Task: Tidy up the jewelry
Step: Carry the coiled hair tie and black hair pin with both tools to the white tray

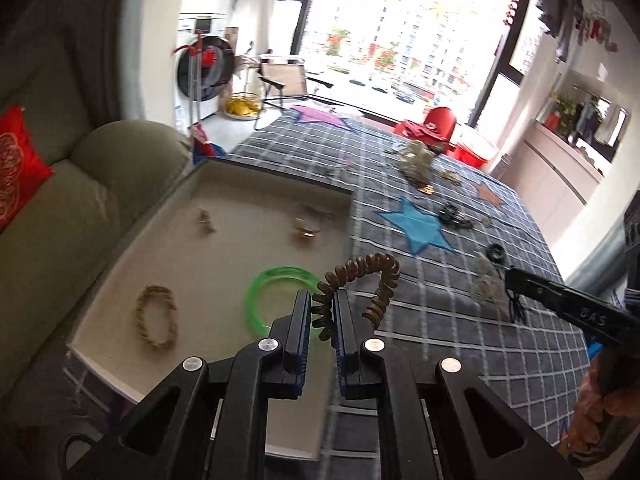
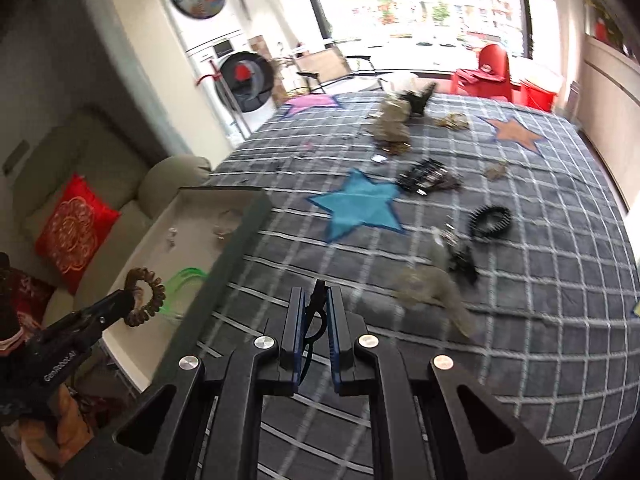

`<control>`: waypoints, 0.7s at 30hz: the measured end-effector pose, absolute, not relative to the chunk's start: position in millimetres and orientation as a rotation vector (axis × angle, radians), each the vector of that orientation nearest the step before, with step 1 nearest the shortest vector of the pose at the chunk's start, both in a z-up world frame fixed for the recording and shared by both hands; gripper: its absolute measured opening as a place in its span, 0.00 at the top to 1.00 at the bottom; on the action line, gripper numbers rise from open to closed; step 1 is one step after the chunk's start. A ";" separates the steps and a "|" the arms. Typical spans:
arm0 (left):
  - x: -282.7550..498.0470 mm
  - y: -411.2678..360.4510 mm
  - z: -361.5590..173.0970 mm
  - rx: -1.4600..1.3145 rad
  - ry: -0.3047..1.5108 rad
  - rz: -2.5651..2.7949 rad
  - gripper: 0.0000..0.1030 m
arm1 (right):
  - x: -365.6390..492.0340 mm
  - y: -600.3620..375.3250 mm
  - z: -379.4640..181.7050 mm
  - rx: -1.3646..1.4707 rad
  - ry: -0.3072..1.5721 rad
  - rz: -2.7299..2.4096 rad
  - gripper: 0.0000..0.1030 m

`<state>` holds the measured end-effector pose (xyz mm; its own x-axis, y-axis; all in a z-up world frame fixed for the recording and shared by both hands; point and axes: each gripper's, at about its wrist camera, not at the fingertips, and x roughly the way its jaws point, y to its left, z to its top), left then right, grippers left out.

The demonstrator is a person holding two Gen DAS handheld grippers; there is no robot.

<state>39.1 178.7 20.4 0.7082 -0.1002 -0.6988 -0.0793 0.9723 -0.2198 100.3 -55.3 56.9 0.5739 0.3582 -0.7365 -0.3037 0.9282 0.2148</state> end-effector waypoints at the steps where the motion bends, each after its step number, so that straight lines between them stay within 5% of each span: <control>1: 40.6 185.3 19.5 -0.247 0.786 0.004 0.87 | 102.2 -47.9 59.0 0.056 0.876 0.403 0.89; 21: 88.6 263.5 -8.9 -0.276 0.822 0.175 0.87 | 175.4 78.0 48.5 -0.017 0.975 0.640 0.89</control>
